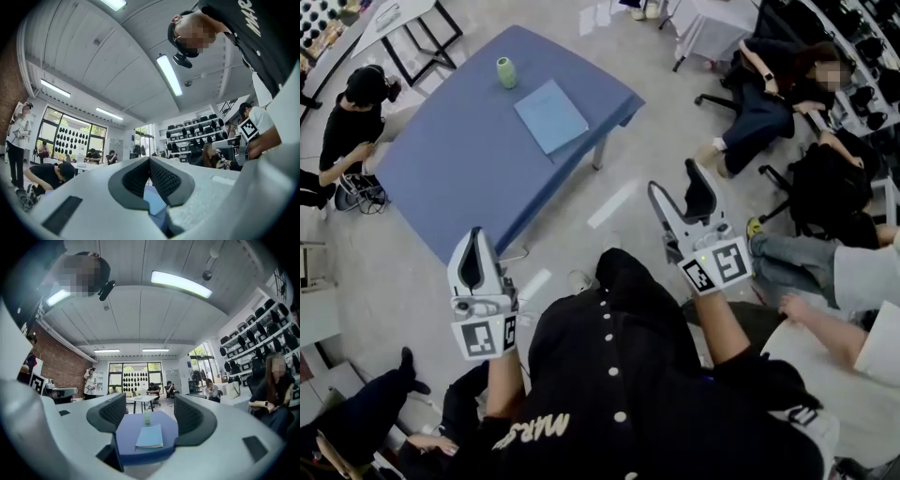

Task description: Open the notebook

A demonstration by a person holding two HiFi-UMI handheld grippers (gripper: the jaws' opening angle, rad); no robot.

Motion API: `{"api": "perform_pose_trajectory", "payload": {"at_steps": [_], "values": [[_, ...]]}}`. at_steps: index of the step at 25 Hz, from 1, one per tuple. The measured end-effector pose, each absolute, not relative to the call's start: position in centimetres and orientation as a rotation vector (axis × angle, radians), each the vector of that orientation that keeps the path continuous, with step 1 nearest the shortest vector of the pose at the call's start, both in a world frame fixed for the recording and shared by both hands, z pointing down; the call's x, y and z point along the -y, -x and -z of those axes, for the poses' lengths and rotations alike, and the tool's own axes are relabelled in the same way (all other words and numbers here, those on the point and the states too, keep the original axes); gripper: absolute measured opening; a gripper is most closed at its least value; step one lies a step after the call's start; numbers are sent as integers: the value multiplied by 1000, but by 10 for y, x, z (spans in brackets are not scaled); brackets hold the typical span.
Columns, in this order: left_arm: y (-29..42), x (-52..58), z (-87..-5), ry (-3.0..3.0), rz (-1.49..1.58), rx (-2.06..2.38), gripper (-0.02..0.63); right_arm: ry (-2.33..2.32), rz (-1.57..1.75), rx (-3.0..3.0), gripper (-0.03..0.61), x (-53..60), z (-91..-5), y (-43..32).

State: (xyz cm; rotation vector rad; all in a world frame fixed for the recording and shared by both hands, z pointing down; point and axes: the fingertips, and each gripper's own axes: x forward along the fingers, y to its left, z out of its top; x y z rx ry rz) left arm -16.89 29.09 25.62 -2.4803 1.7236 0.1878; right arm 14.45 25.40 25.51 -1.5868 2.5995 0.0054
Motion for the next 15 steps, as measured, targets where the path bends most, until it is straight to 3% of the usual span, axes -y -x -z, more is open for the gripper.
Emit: {"api": "perform_pose_trajectory", "payload": {"at_steps": [15], "values": [[144,-126,-264,2435,-143,-1795,-3,1507,83,-2657,298,-67,-285,-158]]}}
